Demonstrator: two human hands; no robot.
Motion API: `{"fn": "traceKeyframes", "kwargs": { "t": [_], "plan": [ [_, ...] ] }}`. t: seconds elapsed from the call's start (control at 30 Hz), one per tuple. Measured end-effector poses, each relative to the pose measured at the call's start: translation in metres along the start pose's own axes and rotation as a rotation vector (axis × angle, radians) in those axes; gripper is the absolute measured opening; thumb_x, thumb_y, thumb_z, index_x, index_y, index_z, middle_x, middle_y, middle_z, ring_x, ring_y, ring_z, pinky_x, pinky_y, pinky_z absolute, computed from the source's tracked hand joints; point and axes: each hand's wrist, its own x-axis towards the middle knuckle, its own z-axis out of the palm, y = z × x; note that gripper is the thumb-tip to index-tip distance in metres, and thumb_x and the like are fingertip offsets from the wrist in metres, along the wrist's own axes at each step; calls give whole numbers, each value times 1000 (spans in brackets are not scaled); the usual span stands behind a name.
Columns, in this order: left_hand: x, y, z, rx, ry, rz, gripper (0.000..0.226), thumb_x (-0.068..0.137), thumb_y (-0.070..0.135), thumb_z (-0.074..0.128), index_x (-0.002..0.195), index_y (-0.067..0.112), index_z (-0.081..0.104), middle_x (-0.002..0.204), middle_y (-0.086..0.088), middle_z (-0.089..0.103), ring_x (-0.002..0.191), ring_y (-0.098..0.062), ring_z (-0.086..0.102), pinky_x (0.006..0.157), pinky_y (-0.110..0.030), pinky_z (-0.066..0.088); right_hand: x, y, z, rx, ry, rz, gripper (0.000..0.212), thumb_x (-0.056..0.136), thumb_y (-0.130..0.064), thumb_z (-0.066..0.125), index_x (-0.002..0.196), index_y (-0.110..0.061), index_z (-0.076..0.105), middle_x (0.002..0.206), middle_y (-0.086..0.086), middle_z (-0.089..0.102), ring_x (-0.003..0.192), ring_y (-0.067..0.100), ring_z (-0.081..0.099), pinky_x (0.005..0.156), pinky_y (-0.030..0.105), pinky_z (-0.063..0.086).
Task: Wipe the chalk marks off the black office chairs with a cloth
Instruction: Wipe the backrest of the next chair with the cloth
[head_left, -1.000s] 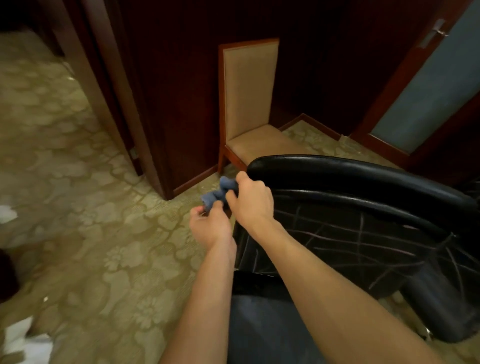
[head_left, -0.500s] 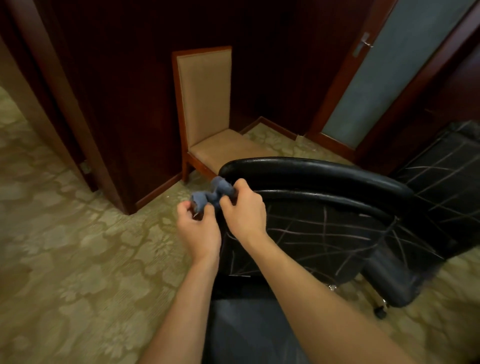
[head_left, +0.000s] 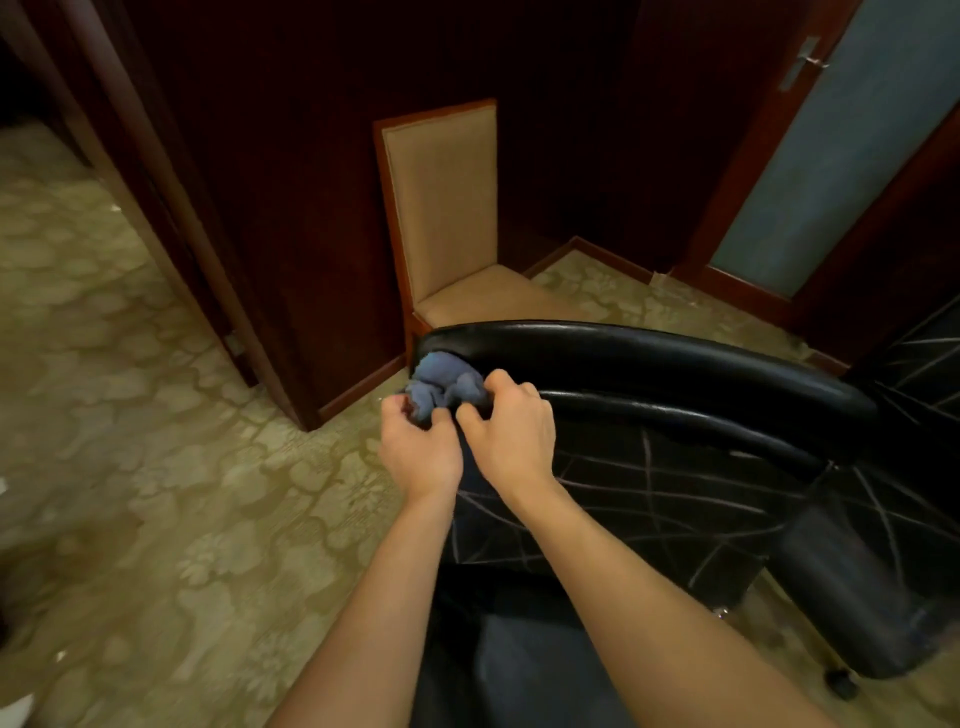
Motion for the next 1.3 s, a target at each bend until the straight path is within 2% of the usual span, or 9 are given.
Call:
{"fn": "traceKeyframes", "kwargs": {
  "t": [0.2, 0.47, 0.63, 0.73, 0.83, 0.93, 1.03, 1.17, 1.3],
  "plan": [
    [-51, 31, 60, 226, -85, 205, 23, 92, 15, 62, 114, 18, 56, 105, 4, 57, 100, -8, 46, 88, -24, 37, 7, 61, -48, 145, 140, 193, 12, 86, -33, 65, 86, -27, 55, 83, -7, 61, 84, 15, 61, 84, 43, 54],
    [-117, 48, 110, 211, -491, 213, 20, 93, 15, 60, 102, 31, 52, 111, 8, 55, 113, -15, 55, 99, -39, 50, -23, 130, -106, 267, 393, 365, 8, 90, -20, 65, 88, -21, 58, 77, -5, 61, 73, 9, 61, 77, 43, 56],
    [-89, 46, 75, 99, -303, 133, 20, 93, 19, 62, 105, 32, 53, 102, 14, 53, 110, -14, 56, 93, -33, 51, -24, 94, -87, 345, 284, 254, 7, 92, -20, 65, 91, -24, 59, 81, -7, 63, 75, 1, 62, 74, 28, 55],
    [-51, 46, 40, -25, -167, 151, 26, 92, 14, 62, 113, 25, 52, 107, 4, 63, 96, -7, 62, 78, -13, 48, -16, 53, -61, 434, 205, 163, 6, 93, -23, 64, 97, -24, 60, 84, -10, 64, 79, -1, 62, 74, 20, 50],
    [-19, 47, 4, -152, -114, 169, 27, 91, 12, 61, 114, 26, 54, 104, 6, 65, 97, -10, 64, 82, -26, 53, -15, 15, -41, 527, 164, 109, 5, 94, -28, 63, 93, -25, 59, 83, -8, 64, 76, -1, 63, 70, 18, 52],
    [-1, 35, -32, -227, -138, 195, 29, 89, 13, 59, 113, 30, 58, 109, 4, 66, 100, -10, 65, 82, -28, 54, -30, -10, -13, 650, 128, 174, 9, 93, -25, 64, 86, -23, 59, 79, -2, 66, 72, 4, 65, 69, 26, 58],
    [-4, -1, -50, -188, -213, 32, 34, 94, 9, 61, 120, 30, 55, 114, 7, 64, 98, -1, 64, 79, -18, 52, -57, -4, 23, 644, 110, 338, 10, 90, -20, 65, 82, -20, 60, 77, 0, 66, 72, 12, 66, 73, 42, 59],
    [-19, -51, -59, -109, -308, -189, 29, 94, 16, 64, 119, 30, 56, 112, 9, 66, 106, -10, 64, 99, -42, 53, -84, 11, 49, 583, 133, 455, 9, 94, -21, 63, 87, -17, 59, 76, -2, 64, 67, 6, 61, 66, 30, 51],
    [-18, -38, -55, -173, -370, -183, 16, 94, 19, 66, 102, 33, 65, 101, 7, 72, 95, -9, 69, 90, -37, 57, -78, 1, 44, 717, 291, 589, 12, 94, -23, 62, 87, -14, 60, 77, 2, 67, 69, 11, 65, 64, 27, 51]
  ]
}}
